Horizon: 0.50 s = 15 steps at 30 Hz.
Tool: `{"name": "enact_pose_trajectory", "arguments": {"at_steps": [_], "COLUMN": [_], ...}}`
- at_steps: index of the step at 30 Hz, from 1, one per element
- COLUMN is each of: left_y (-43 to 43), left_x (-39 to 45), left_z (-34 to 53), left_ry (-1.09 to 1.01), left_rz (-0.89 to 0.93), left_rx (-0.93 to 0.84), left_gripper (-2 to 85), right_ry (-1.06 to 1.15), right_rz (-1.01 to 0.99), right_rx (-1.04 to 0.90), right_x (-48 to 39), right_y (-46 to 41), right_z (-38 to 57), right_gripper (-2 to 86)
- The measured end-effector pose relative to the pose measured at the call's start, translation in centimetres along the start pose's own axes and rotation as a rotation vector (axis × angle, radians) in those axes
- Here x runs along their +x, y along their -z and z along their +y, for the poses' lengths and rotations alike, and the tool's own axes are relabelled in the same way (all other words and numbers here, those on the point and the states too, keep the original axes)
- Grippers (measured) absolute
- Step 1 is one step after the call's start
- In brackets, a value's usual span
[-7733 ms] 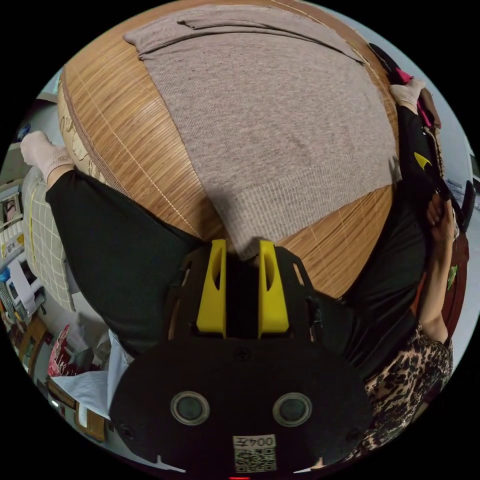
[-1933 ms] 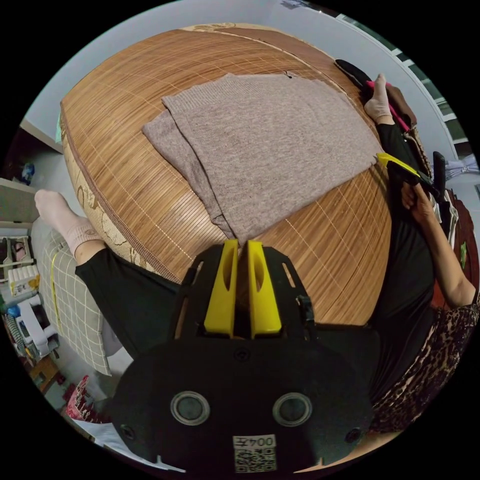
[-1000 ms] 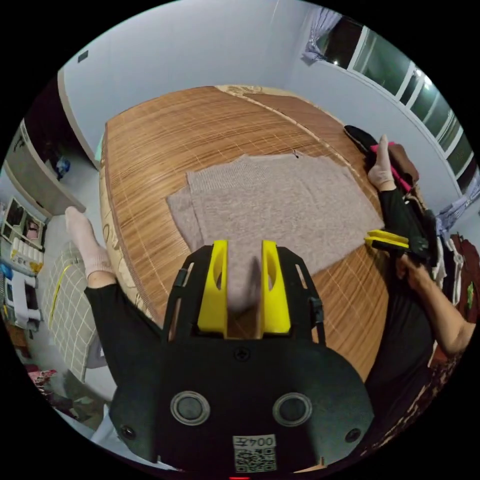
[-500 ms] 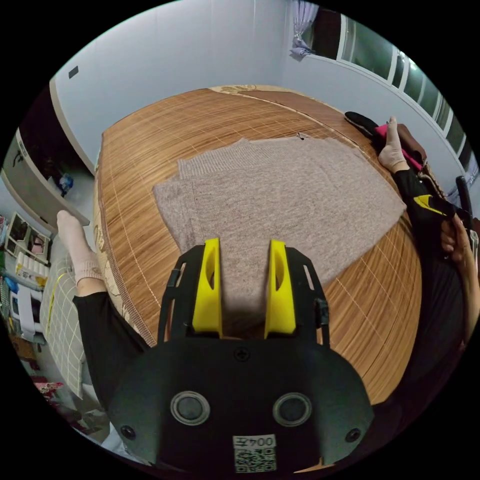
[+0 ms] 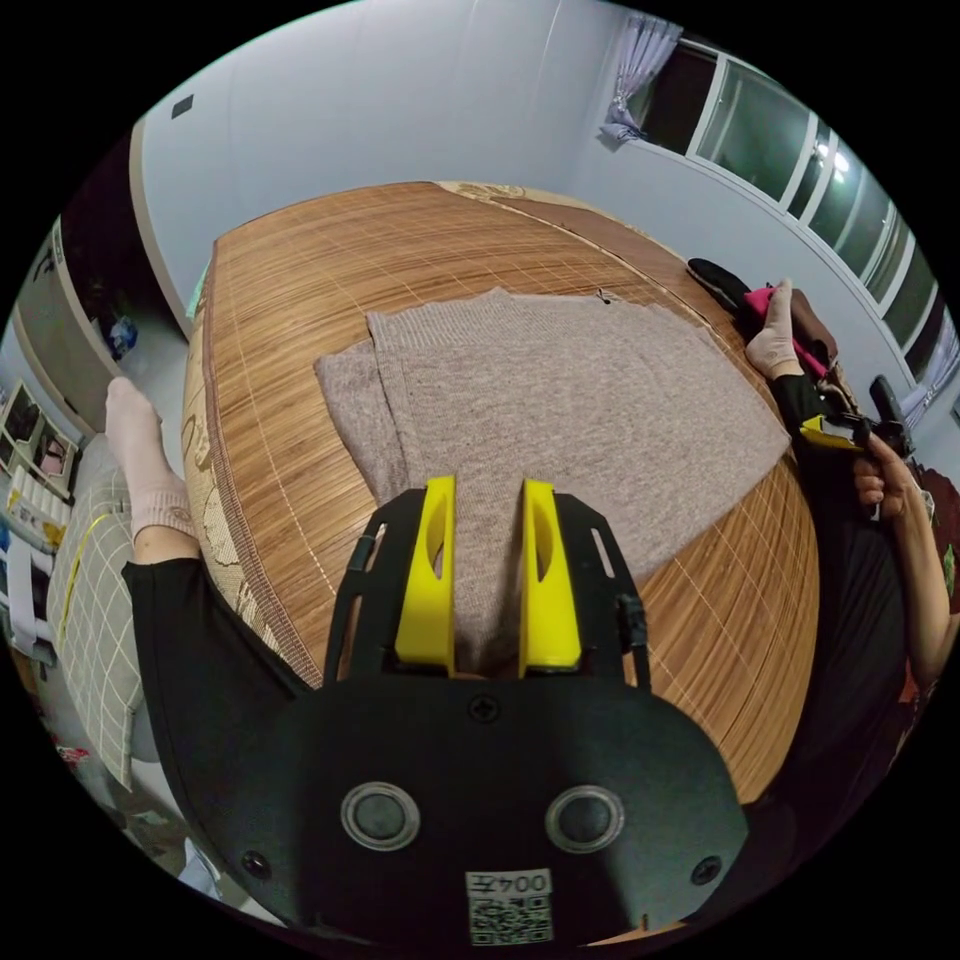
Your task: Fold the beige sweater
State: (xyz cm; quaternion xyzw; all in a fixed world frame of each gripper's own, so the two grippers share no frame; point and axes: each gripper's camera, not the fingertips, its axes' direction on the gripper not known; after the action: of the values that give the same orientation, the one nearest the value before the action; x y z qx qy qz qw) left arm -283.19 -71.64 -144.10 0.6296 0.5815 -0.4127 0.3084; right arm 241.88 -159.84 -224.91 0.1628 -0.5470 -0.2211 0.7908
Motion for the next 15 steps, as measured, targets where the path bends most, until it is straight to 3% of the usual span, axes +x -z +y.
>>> {"name": "enact_pose_trajectory", "arguments": {"at_steps": [6,10,15], "left_y": [0.6,0.9,1.1], "left_x": [-1.9,-3.0,-4.9], "left_z": [-0.2,-0.4,-0.5], "left_ry": [-0.007,-0.016,-0.006], "left_rz": [-0.024,-0.047,-0.042], "left_rx": [-0.004,-0.006,-0.005], "left_gripper": [8.7,8.6,8.3], "right_ry": [0.491,0.666,0.725], "right_rz": [0.422,0.451,0.491], "right_rx": [-0.269,-0.436,-0.458], "right_x": [-6.8,-7.1,-8.2], "right_y": [-2.3,-5.8,-7.6], "right_z": [-2.9,-2.3,-1.5], "right_gripper": [9.7,9.6,8.7]}}
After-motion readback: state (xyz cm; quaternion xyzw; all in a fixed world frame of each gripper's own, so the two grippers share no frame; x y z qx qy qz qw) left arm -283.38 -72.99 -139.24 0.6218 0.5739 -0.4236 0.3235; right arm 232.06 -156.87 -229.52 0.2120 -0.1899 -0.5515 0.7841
